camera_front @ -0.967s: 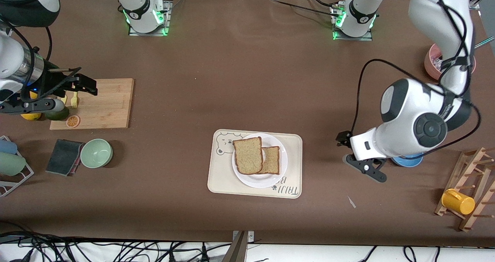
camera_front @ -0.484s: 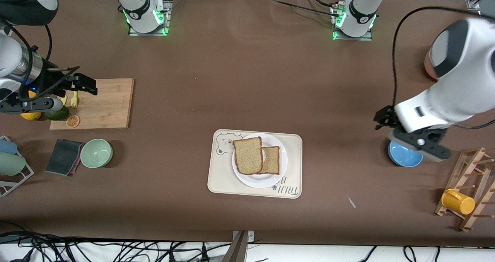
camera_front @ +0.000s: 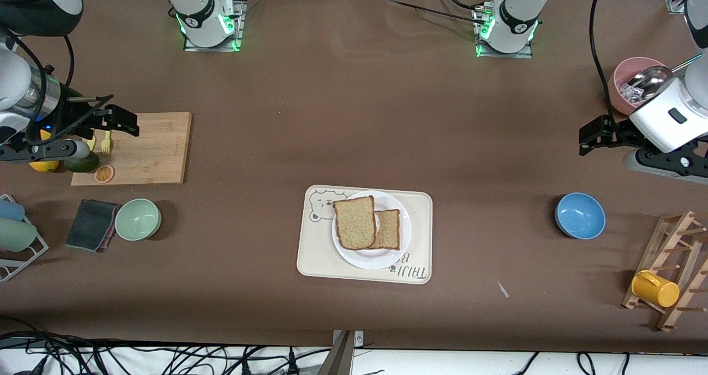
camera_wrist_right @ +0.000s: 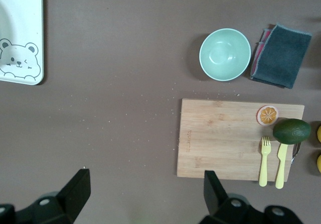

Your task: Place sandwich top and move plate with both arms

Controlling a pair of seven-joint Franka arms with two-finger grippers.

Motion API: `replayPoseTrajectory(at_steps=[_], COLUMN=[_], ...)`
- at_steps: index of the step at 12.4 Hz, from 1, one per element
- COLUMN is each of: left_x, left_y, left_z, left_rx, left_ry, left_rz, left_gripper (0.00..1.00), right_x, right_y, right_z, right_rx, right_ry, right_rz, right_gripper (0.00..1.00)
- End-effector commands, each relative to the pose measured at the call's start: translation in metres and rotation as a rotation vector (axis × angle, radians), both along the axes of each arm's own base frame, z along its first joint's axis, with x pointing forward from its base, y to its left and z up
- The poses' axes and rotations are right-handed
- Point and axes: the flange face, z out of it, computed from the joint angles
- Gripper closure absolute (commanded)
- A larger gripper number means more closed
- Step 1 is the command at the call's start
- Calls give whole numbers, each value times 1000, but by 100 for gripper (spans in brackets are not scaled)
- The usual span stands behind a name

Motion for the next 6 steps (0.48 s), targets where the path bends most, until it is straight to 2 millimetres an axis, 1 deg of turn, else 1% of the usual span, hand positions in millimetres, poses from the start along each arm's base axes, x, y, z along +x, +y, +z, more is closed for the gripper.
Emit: replayPoseTrajectory(at_steps=[1,2,3,4,5,6], left_x=[-24,-38,-53,-64,-72,-82], left_y=[-5,-2,0,-4,-5,2], left_z=[6,-1,-1,0,-4,-6], left_rx=[-14,-17,-8,-3,-7,-56], left_ry=[10,34,41,33,34,25], left_rz=[45,54,55,53,55,80], left_gripper=[0,0,0,0,0,0], right_x=[-2,-2,-2,-2,-2,-2], right_y=[-1,-1,-2,-2,-2,-3], right_z=[6,6,6,7,6,6], right_rx=[19,19,19,19,20,20], right_ry=[-9,-9,-9,-11,-9,-9], right_rz=[10,10,9,9,9,7], right_gripper=[0,0,0,0,0,0])
